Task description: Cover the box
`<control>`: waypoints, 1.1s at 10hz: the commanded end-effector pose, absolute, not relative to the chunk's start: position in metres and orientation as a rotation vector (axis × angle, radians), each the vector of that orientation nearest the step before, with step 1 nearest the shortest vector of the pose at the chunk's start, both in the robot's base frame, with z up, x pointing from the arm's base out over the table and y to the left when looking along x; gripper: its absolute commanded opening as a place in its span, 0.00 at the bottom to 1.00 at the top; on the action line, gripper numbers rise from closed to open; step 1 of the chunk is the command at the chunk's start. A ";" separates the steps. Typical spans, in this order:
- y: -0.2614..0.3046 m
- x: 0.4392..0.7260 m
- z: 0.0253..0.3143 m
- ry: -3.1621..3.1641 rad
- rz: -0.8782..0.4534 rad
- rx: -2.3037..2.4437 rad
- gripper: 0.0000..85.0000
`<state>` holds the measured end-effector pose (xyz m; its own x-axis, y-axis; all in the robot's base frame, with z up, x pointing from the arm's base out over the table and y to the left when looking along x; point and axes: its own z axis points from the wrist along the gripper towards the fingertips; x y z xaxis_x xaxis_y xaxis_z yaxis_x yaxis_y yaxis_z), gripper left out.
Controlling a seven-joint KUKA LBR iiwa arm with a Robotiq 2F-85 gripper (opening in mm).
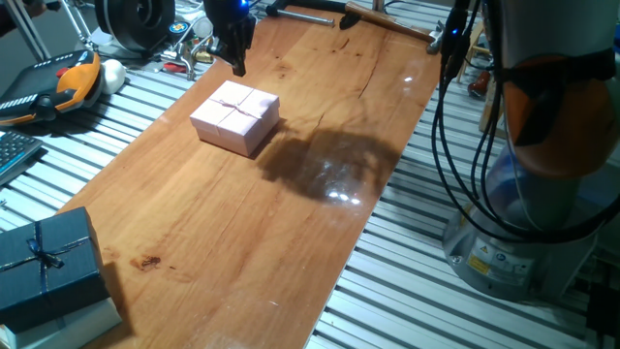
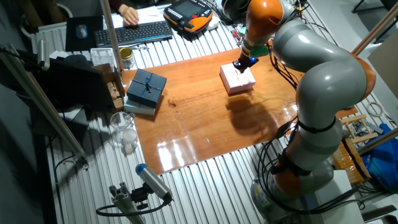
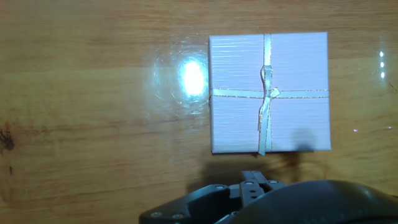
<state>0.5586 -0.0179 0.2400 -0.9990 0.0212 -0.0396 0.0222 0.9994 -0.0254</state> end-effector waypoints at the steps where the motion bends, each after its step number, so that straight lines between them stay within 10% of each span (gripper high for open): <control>1: -0.018 0.560 0.238 3.097 -0.042 0.034 0.00; 11: -0.019 0.562 0.239 3.095 -0.066 0.031 0.00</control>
